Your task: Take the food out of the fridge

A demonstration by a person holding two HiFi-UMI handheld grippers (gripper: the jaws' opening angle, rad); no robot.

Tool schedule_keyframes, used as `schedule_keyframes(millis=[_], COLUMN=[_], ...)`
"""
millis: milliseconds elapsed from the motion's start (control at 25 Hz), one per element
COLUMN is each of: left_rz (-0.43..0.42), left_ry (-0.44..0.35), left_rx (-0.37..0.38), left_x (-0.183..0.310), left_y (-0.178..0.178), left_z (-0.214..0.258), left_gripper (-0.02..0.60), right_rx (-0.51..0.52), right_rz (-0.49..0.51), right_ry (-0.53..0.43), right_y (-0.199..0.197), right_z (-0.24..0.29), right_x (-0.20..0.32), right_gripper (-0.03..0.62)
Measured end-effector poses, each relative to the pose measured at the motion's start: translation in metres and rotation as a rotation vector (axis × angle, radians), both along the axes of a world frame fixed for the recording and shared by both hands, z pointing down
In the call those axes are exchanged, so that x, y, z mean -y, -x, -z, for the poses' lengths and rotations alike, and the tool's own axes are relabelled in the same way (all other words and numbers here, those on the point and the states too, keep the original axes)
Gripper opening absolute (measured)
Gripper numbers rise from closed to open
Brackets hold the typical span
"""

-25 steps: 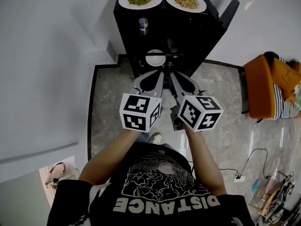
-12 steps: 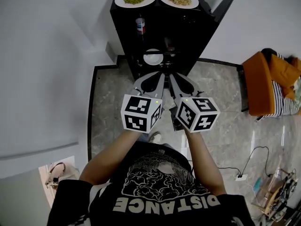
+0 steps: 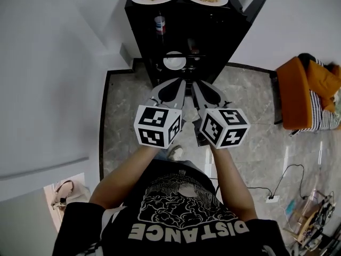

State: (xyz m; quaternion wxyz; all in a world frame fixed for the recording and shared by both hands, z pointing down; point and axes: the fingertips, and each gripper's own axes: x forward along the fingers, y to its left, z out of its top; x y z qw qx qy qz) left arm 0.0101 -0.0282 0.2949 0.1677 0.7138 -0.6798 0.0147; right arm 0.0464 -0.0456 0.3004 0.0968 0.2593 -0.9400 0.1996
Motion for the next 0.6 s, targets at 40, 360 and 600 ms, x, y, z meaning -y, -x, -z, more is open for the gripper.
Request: schedule_keyframes(millis=[40, 360, 600], left_rz=[0.003, 0.037, 0.05], left_ry=[0.005, 0.051, 0.061], left_rx=[0.001, -0.027, -0.053], left_x=[0.0, -0.004, -0.012], left_y=[0.002, 0.029, 0.07], left_z=[-0.001, -0.023, -0.036], left_gripper=[0.002, 0.002, 0.002], right_rx=[-0.001, -0.038, -0.06], right_rz=[0.004, 0.044, 0.046], right_ry=[0.002, 0.039, 0.065], right_y=[0.001, 0.023, 0.056], right_z=[-0.002, -0.027, -0.046], right_x=[0.001, 0.0, -0.002], right_gripper=[0.02, 0.02, 0.02])
